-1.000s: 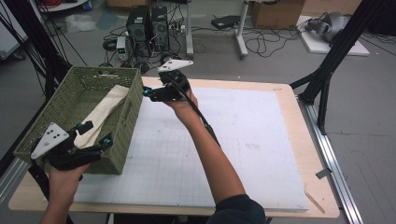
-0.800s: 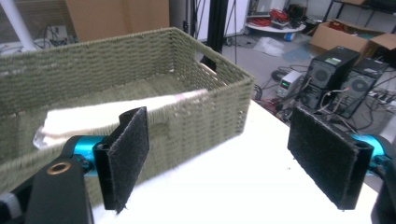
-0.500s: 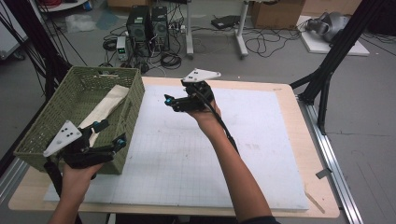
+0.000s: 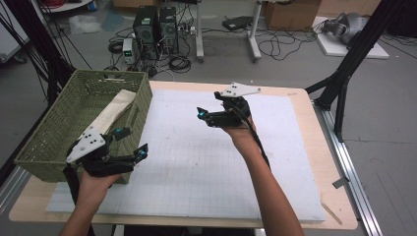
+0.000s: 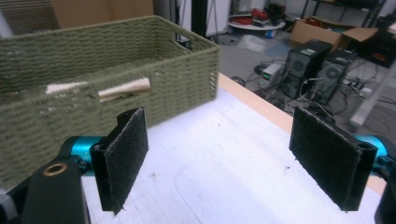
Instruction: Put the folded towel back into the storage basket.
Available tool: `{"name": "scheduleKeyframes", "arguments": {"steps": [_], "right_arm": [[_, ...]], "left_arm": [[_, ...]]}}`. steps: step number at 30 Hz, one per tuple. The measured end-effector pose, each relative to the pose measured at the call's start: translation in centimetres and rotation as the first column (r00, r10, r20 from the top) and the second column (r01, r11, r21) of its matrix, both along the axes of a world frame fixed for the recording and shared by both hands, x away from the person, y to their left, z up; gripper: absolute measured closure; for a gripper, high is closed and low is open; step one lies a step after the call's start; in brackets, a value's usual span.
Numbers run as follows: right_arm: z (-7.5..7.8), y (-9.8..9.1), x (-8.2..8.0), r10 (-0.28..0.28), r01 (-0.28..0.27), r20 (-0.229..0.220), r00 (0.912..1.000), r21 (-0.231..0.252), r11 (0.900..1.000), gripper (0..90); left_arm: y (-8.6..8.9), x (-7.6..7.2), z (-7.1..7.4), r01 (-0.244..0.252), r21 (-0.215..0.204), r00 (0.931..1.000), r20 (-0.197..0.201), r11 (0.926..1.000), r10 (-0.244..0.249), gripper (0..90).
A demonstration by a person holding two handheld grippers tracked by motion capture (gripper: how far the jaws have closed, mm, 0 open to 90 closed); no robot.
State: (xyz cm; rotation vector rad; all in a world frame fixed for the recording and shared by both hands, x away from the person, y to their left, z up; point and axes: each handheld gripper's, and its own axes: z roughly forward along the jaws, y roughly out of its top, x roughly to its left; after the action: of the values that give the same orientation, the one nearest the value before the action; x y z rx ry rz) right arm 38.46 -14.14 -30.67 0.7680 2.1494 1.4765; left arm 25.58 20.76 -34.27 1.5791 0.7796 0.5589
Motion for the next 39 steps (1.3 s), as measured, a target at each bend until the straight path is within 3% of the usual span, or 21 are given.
{"name": "scheduleKeyframes", "arguments": {"steps": [13,18,25,38,39], "right_arm": [[-1.5,-4.9,-2.0,-0.080,0.080,-0.004,0.9968,0.033,0.9962,18.3],[-2.1,-6.3,-2.9,-0.096,0.097,-0.010,0.9953,0.027,0.9950,18.3],[-3.4,-9.4,-5.1,-0.161,0.161,0.002,0.9869,-0.004,0.9869,18.3],[-4.9,-13.2,-7.6,-0.235,0.235,-0.001,0.9720,-0.001,0.9720,18.3],[-5.1,-13.6,-8.0,-0.243,0.243,-0.006,0.9700,-0.003,0.9700,18.3]], "left_arm": [[-2.1,0.5,-0.6,0.067,0.025,0.9978,-0.008,0.9975,-0.067,17.7],[-2.8,0.8,-1.0,0.104,0.007,0.9942,-0.028,0.9946,-0.104,17.7],[-3.8,1.4,-1.6,0.155,-0.026,0.9864,-0.051,0.9875,-0.157,17.8],[-5.5,2.0,-2.3,0.195,-0.009,0.9802,-0.034,0.9808,-0.195,17.8],[-5.7,2.1,-2.3,0.199,0.006,0.9797,-0.030,0.9801,-0.198,17.8]]}}
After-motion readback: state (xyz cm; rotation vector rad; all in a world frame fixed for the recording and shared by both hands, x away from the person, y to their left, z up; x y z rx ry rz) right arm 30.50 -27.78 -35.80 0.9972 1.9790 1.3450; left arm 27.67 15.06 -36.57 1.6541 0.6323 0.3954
